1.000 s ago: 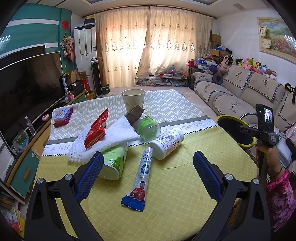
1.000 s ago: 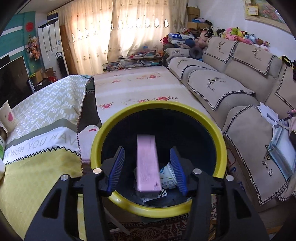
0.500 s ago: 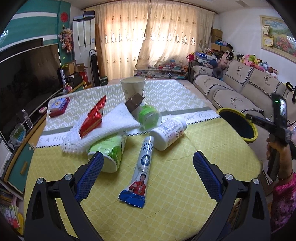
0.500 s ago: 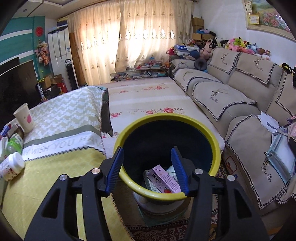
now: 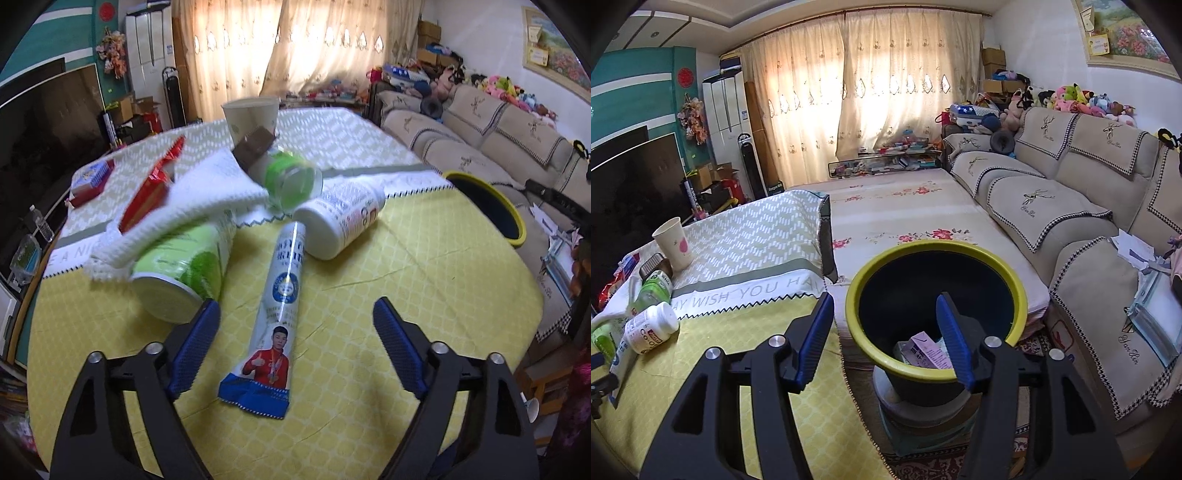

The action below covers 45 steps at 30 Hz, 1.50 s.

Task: Collect trash
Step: 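Grasp the white toothpaste tube with the left gripper, then carry the toothpaste tube with the left gripper and drop it into the bin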

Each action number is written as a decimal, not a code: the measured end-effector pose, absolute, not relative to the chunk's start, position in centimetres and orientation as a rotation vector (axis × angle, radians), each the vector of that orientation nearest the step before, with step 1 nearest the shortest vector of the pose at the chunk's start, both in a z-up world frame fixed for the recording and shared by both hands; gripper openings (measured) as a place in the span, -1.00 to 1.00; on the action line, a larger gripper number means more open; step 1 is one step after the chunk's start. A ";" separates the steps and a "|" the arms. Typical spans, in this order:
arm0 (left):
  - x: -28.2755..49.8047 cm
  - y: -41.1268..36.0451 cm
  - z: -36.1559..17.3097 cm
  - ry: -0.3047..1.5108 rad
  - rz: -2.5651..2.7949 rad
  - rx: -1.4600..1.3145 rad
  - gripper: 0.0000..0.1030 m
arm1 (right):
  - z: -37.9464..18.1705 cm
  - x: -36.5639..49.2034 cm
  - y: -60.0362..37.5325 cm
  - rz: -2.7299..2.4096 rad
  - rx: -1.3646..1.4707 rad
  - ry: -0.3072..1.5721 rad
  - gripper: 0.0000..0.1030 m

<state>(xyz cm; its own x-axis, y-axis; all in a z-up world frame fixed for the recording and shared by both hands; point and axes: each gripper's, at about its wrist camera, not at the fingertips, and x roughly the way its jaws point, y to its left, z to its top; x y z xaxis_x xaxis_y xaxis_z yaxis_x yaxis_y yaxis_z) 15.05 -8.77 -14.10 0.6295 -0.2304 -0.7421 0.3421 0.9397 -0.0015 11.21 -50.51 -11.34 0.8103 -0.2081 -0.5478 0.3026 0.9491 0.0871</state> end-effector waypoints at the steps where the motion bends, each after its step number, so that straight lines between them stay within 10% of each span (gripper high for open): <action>1: 15.2 -8.8 -14.3 0.836 -0.328 0.147 0.52 | -11.4 11.3 -50.4 -0.271 0.174 0.566 0.07; 18: 16.3 -8.2 -15.7 0.897 -0.281 0.174 -0.61 | -11.9 11.2 -50.4 -0.235 0.199 0.572 0.07; 45: 17.4 -32.0 -7.8 0.768 -0.819 0.324 -0.63 | -11.4 5.0 -60.3 -0.466 0.302 0.488 0.07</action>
